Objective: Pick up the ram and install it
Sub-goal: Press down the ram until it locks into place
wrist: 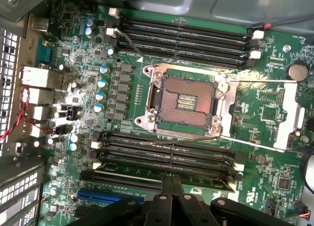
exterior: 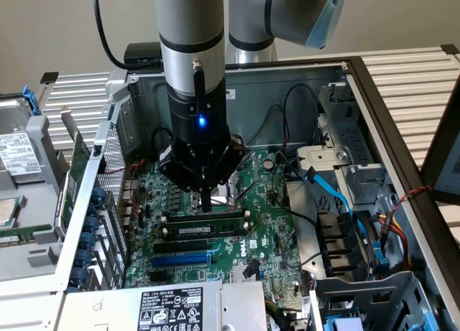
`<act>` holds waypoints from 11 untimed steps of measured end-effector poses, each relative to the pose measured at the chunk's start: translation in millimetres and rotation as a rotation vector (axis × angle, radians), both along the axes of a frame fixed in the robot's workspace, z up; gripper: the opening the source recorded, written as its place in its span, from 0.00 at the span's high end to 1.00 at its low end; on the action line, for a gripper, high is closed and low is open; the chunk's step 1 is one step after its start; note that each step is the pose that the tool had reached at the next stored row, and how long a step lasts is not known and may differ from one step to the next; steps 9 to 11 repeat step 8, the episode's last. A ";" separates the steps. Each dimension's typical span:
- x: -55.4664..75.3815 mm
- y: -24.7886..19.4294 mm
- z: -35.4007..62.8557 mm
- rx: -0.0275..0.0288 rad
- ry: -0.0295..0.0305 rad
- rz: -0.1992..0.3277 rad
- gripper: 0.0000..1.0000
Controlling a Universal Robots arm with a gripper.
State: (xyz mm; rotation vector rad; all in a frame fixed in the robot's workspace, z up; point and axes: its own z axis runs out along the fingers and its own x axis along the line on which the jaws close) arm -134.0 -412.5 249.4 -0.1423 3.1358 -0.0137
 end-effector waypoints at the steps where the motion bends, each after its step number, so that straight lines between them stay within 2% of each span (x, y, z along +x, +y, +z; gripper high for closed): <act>1: 0.0 0.0 0.0 -0.0001 0.0001 -0.013 0.89; 3: 0.1 0.0 0.0 -0.0041 0.0005 -0.022 0.89; 11: 0.0 0.0 0.0 -0.0041 0.0004 -0.023 0.89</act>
